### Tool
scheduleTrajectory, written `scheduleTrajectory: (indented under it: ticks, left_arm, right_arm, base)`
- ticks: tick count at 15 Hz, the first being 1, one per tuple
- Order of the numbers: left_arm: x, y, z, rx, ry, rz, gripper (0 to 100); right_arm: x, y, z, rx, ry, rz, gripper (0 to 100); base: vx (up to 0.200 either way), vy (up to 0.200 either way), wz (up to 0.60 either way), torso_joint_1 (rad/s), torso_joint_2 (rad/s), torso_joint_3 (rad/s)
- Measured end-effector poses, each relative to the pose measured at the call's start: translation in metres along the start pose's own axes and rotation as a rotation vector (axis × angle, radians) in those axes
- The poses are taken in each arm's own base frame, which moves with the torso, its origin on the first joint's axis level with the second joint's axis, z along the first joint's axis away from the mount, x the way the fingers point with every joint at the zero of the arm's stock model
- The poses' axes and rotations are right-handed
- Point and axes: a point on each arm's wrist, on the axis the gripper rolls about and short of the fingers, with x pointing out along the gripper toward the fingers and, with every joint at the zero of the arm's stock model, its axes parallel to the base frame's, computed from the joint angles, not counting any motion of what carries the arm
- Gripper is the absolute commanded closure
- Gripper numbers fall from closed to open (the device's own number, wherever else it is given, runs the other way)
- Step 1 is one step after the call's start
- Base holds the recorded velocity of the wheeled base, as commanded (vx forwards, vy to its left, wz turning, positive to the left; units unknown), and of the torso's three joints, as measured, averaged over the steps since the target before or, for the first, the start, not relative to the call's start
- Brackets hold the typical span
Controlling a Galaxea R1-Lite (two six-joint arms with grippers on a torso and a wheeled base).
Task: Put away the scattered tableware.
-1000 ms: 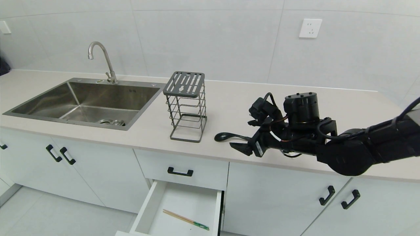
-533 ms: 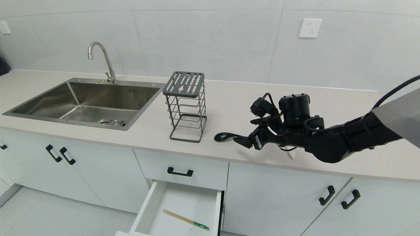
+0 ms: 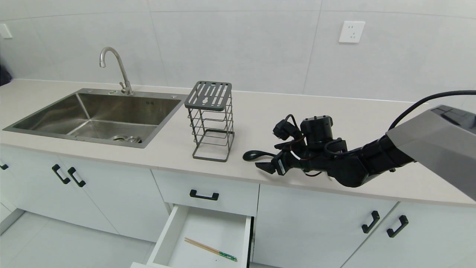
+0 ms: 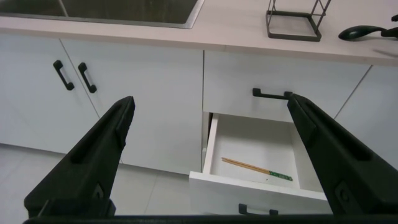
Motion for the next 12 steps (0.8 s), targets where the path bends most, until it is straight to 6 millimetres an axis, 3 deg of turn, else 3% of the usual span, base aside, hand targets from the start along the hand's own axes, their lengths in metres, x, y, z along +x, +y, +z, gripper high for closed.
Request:
scheduleTrajectory:
  ticks: [10,11,12]
  left_arm:
    - [0.0,0.0,0.0,0.0,0.0,0.0,0]
    - [0.0,0.0,0.0,0.0,0.0,0.0,0]
    - [0.0,0.0,0.0,0.0,0.0,0.0,0]
  right_arm:
    - [0.027,-0.006,-0.013,0.034,0.019,-0.005,0]
    - [0.03,-0.007,-0.013,0.041,0.017,-0.011,100]
    - [0.032,-0.007,-0.013,0.048,0.02,-0.02,100]
  base:
    - [0.0,0.0,0.0,0.0,0.0,0.0]
    - [0.0,0.0,0.0,0.0,0.0,0.0]
    - [0.0,0.0,0.0,0.0,0.0,0.0]
